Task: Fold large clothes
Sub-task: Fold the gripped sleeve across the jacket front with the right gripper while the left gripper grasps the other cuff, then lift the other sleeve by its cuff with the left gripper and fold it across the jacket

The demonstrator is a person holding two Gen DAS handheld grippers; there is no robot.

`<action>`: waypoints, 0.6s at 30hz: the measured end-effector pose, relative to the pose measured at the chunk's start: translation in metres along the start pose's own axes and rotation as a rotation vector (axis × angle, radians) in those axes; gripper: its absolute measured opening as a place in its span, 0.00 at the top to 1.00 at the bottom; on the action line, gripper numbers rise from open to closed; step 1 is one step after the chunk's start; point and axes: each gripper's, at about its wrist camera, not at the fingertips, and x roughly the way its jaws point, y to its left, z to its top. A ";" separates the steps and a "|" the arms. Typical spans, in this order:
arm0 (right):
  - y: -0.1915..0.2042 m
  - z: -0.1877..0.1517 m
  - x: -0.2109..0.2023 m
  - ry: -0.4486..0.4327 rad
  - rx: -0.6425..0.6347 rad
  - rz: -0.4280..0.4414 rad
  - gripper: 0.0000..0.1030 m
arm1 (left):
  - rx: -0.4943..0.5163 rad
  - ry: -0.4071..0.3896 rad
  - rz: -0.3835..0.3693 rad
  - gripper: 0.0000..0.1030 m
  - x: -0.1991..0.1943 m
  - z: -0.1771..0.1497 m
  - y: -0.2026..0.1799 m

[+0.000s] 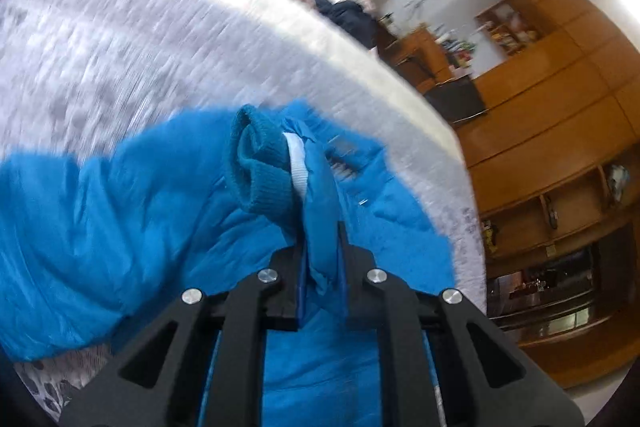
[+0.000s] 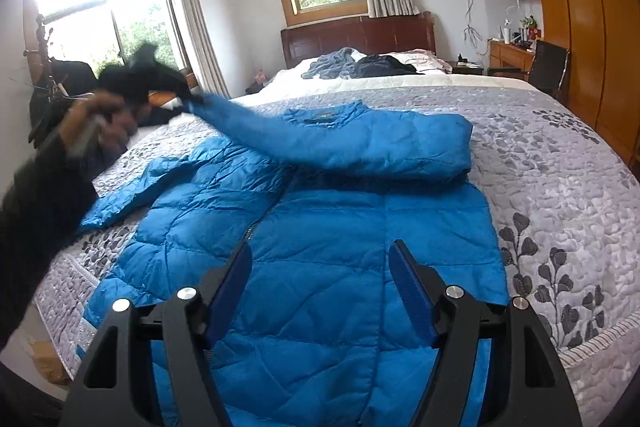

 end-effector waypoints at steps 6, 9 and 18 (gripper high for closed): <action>0.004 -0.001 0.005 0.007 -0.004 0.011 0.31 | -0.031 0.032 0.063 0.90 0.028 -0.012 0.038; 0.004 0.000 0.005 0.009 -0.009 0.009 0.31 | -0.016 0.038 0.074 0.82 0.030 -0.016 0.045; 0.008 0.006 0.000 -0.013 0.002 0.022 0.31 | 0.140 -0.161 0.020 0.30 -0.025 -0.029 -0.025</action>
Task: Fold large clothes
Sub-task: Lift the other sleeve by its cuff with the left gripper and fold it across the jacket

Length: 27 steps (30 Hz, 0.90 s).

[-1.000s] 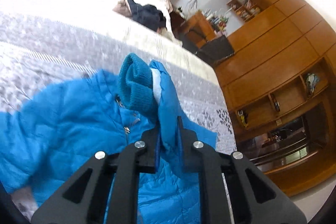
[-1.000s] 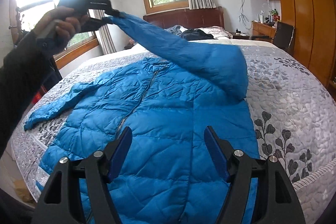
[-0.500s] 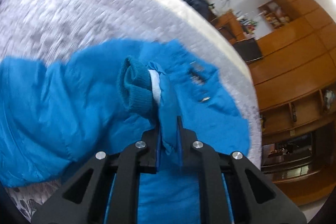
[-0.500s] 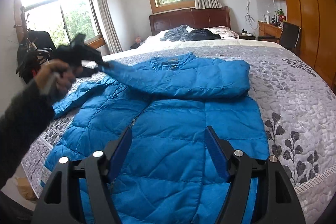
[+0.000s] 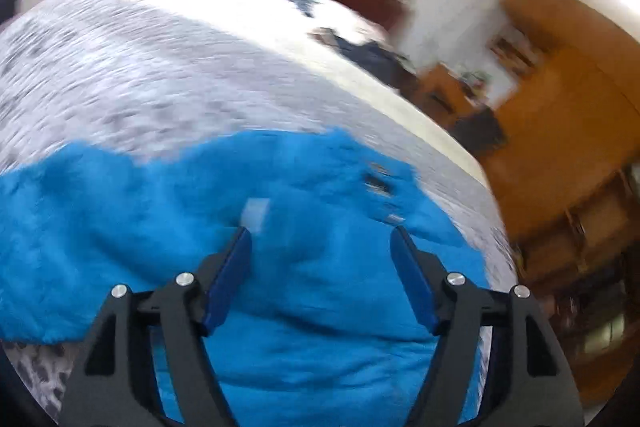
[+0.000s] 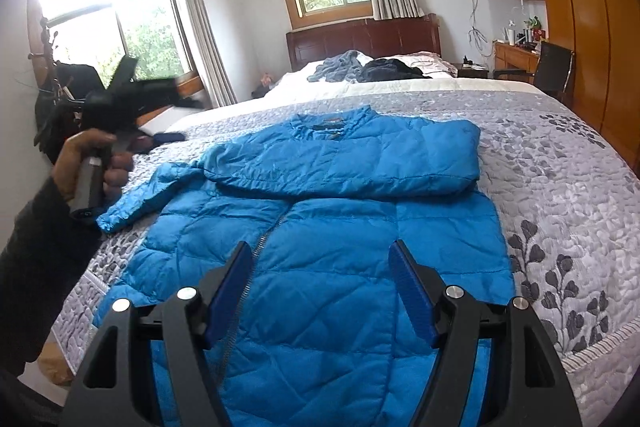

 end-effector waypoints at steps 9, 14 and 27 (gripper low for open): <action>-0.002 -0.003 -0.005 0.008 0.015 -0.017 0.31 | -0.090 0.199 0.047 0.66 0.073 -0.010 0.055; 0.004 0.003 -0.002 0.008 0.019 0.014 0.31 | -0.120 0.148 -0.052 0.28 0.012 -0.009 0.073; 0.049 0.005 0.006 0.017 -0.065 0.109 0.28 | -0.476 -0.312 0.075 0.12 -0.287 -0.086 0.290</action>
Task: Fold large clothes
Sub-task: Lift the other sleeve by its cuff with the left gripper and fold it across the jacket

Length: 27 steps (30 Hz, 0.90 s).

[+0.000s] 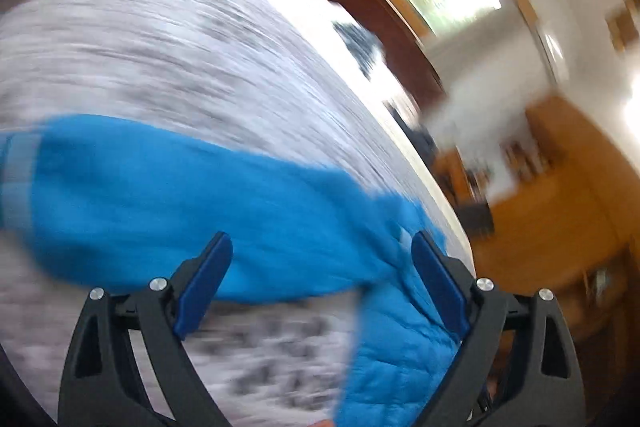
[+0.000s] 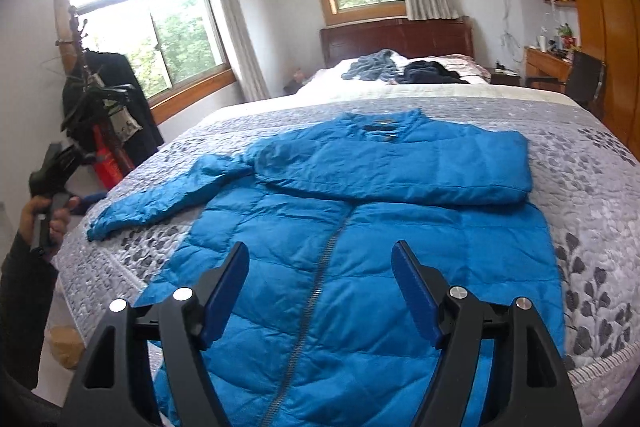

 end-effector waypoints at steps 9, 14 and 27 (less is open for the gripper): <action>0.030 0.002 0.015 0.017 -0.047 0.064 0.28 | -0.264 -0.081 0.105 0.12 -0.048 0.011 0.096; 0.027 0.001 0.011 0.014 -0.038 0.051 0.27 | -0.308 -0.062 0.150 0.12 -0.028 0.006 0.110; 0.016 0.000 0.005 -0.003 -0.007 0.042 0.27 | -0.388 -0.113 0.174 0.75 0.003 0.028 0.117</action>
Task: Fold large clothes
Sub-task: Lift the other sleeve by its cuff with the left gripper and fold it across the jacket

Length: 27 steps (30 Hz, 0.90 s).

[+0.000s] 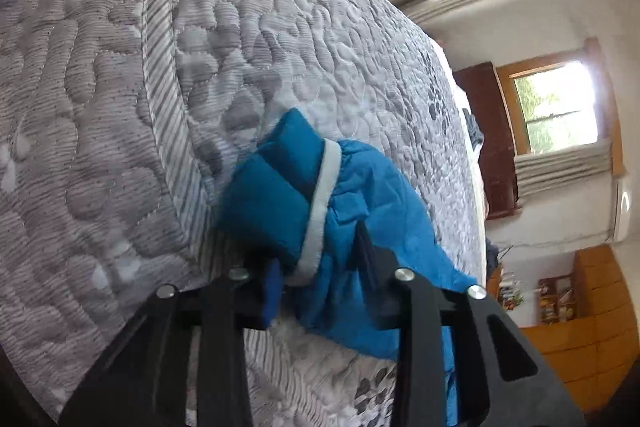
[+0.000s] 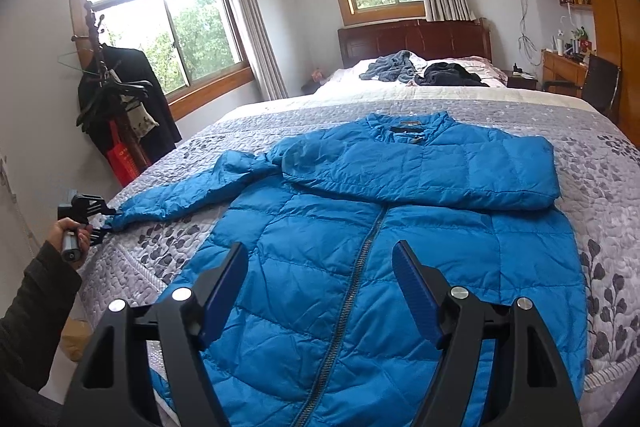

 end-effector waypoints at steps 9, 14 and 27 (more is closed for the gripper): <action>-0.018 0.013 -0.015 -0.034 0.063 0.015 0.27 | 0.274 -0.136 -0.266 0.83 -0.073 0.017 -0.188; -0.031 0.010 -0.026 -0.034 0.107 0.002 0.27 | 0.447 -0.128 -0.357 0.91 -0.082 -0.022 -0.287; -0.063 0.008 -0.053 -0.058 0.189 -0.028 0.27 | 0.807 0.100 -0.411 0.94 0.001 -0.201 -0.419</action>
